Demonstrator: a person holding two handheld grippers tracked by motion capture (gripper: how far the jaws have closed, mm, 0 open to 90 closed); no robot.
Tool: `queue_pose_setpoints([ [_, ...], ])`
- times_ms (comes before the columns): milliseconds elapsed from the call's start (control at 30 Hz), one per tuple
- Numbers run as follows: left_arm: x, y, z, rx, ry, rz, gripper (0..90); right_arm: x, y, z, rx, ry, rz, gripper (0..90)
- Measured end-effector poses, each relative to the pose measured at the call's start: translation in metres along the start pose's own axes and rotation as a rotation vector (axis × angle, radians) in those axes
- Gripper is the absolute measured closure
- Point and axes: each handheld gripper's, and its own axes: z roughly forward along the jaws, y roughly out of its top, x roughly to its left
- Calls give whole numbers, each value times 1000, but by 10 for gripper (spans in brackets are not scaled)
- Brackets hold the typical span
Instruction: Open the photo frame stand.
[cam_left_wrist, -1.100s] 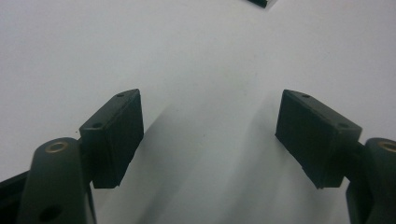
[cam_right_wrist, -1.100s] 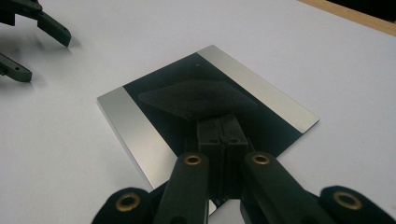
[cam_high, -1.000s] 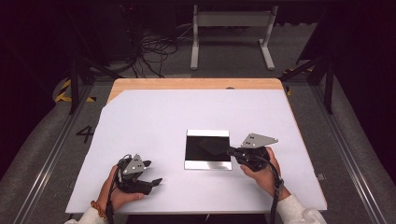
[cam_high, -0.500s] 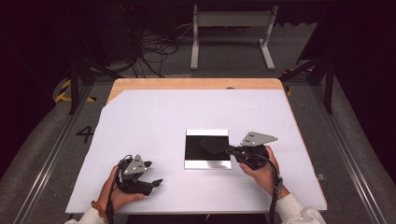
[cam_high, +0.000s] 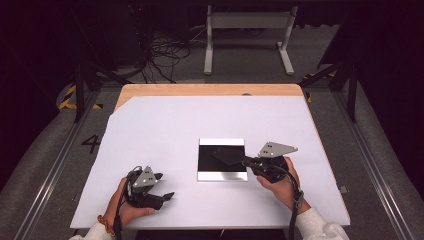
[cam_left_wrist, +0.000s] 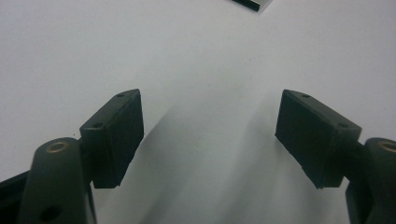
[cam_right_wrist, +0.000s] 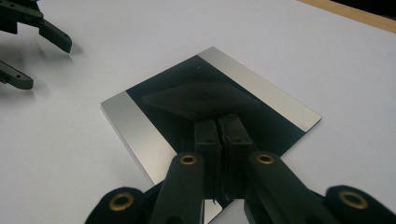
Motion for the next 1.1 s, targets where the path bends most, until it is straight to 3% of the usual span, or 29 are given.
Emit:
queue_pose_setpoints([
  [200,-1,0,-1,-1,1,3,241,0,-1,-4,-2,13,3,832],
  [500,-1,1,0,1,-1,9,240,3,0,-7,6,78,36,611],
  [567,-1,1,1,2,-3,7,239,3,1,-5,9,95,58,536],
  [667,-1,1,1,3,-4,5,238,2,1,-2,10,106,79,521],
  [867,-1,1,2,9,-8,5,238,-2,2,2,7,139,175,424],
  [1100,-3,2,5,14,-11,12,237,-9,2,3,-2,143,245,389],
])
